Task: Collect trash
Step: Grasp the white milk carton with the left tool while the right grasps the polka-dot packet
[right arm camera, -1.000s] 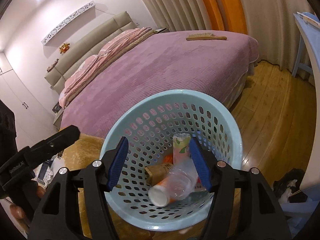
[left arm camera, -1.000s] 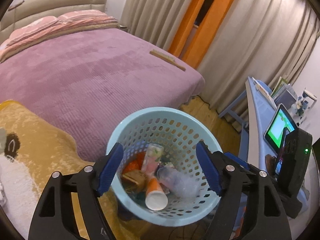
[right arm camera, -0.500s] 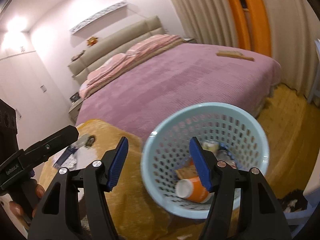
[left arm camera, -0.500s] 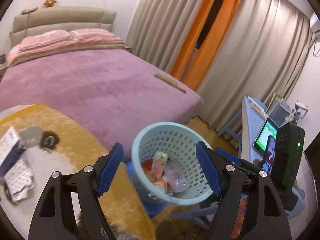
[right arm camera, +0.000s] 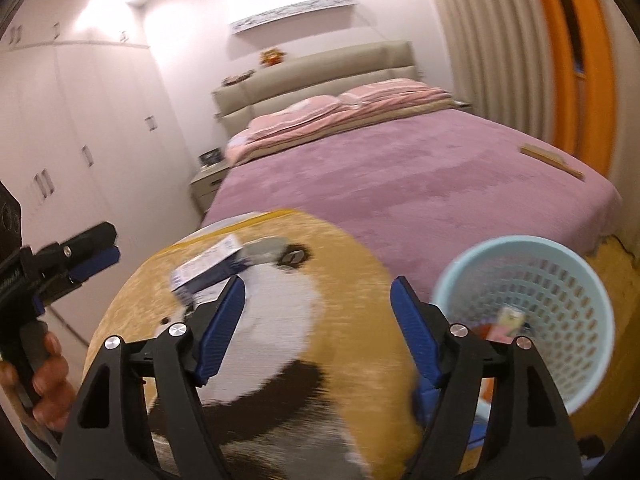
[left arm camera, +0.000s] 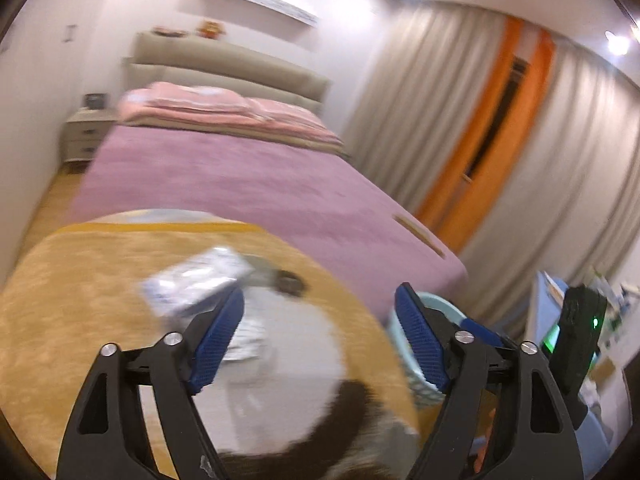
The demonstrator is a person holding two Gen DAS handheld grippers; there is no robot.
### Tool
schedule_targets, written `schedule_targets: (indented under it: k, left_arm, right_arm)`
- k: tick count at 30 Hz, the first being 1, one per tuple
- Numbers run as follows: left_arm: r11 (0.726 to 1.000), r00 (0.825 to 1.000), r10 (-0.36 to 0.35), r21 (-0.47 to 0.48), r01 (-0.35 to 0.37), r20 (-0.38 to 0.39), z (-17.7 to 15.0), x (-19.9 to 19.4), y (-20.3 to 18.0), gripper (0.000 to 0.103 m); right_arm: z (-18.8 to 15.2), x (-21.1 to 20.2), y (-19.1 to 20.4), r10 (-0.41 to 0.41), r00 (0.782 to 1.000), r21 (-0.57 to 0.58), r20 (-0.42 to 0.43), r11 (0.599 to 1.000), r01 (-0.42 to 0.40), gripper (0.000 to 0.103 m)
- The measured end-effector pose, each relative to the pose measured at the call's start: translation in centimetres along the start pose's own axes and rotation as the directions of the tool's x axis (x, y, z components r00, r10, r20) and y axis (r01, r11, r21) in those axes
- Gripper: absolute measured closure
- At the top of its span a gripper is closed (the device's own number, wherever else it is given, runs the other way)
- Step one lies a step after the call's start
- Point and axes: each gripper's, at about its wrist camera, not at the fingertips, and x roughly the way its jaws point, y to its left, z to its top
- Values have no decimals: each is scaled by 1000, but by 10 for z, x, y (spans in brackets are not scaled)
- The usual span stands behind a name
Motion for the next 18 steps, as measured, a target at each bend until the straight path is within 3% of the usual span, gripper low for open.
schedule_targets:
  k: [3, 8, 12, 18]
  left_arm:
    - [995, 996, 83, -47, -83, 9, 2, -16, 35, 24]
    - [980, 984, 174, -94, -177, -39, 2, -12, 86, 24]
    - [980, 979, 178, -69, -185, -104, 7, 16, 108, 23]
    - [991, 965, 135, 41, -129, -224, 6, 70, 122, 17]
  right_arm:
    - [-3, 21, 29, 31, 999, -43, -36, 999, -32, 29]
    - [-9, 55, 73, 61, 992, -113, -106, 991, -73, 29]
    - [-18, 77, 99, 64, 987, -162, -148, 983, -88, 29]
    - [-32, 108, 107, 64, 973, -151, -221, 984, -99, 29]
